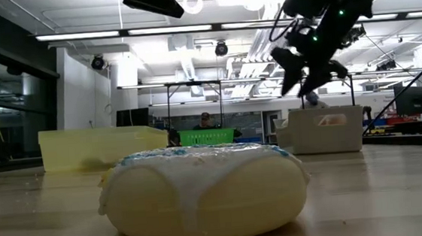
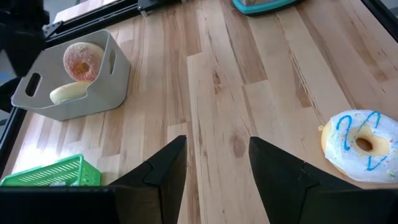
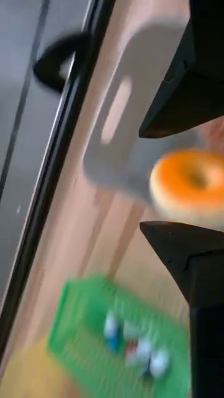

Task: Pick & Place Food Item
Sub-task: Put the white donut into the gray bin

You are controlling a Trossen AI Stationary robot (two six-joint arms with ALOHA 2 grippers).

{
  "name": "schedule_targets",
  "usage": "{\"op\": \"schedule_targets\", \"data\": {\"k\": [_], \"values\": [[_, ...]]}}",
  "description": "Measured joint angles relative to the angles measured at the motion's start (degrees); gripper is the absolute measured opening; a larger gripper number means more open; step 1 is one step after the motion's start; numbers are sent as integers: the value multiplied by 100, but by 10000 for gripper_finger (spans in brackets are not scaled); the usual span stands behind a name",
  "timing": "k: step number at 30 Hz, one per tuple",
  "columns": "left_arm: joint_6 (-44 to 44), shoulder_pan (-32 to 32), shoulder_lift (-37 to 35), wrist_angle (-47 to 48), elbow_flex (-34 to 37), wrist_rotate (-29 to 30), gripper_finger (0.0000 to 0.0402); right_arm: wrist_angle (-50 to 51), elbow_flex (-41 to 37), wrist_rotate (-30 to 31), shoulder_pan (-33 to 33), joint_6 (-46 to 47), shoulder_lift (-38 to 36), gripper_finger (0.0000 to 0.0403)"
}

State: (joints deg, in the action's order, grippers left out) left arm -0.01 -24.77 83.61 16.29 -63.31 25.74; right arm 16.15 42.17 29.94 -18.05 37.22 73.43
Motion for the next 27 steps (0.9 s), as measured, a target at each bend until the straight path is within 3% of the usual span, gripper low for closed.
{"op": "schedule_targets", "data": {"k": [3, 9, 12, 16, 27], "values": [[-1, -32, 0, 4, 0, 2, 166, -500, 0, -754, 1, 1, 0, 217], [0, -165, 0, 42, 0, 0, 166, -1242, 0, -2940, 129, 24, 0, 217], [0, -236, 0, 52, 0, 0, 166, -1466, 0, -3494, 432, -104, 0, 216], [0, -321, 0, 50, 0, 0, 166, -1585, 0, -3750, 911, -215, 0, 216], [-26, -428, 0, 44, 0, 2, 166, -2135, 0, -3740, 1969, -706, -2, 216]]}}
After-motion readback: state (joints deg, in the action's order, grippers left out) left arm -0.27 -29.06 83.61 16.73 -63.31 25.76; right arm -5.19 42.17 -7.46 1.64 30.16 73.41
